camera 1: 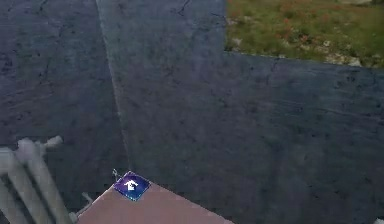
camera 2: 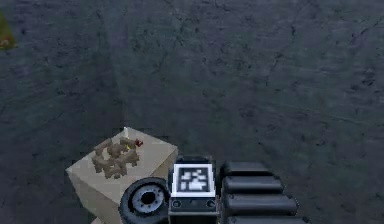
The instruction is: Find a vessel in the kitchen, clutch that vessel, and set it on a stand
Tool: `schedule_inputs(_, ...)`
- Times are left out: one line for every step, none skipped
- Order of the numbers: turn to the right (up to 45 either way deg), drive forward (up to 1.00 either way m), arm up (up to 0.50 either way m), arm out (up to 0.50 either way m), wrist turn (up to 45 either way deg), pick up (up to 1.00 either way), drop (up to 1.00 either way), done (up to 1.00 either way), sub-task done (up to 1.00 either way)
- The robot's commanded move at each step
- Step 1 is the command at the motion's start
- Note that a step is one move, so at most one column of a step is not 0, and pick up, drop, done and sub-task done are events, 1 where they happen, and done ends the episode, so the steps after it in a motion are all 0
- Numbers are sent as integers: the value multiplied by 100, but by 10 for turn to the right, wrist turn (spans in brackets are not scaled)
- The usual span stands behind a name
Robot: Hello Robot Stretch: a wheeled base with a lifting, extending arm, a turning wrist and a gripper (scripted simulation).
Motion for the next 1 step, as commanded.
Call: schedule_inputs(-300, 0, 0, 0, 0, 0, 0, 0, 0)
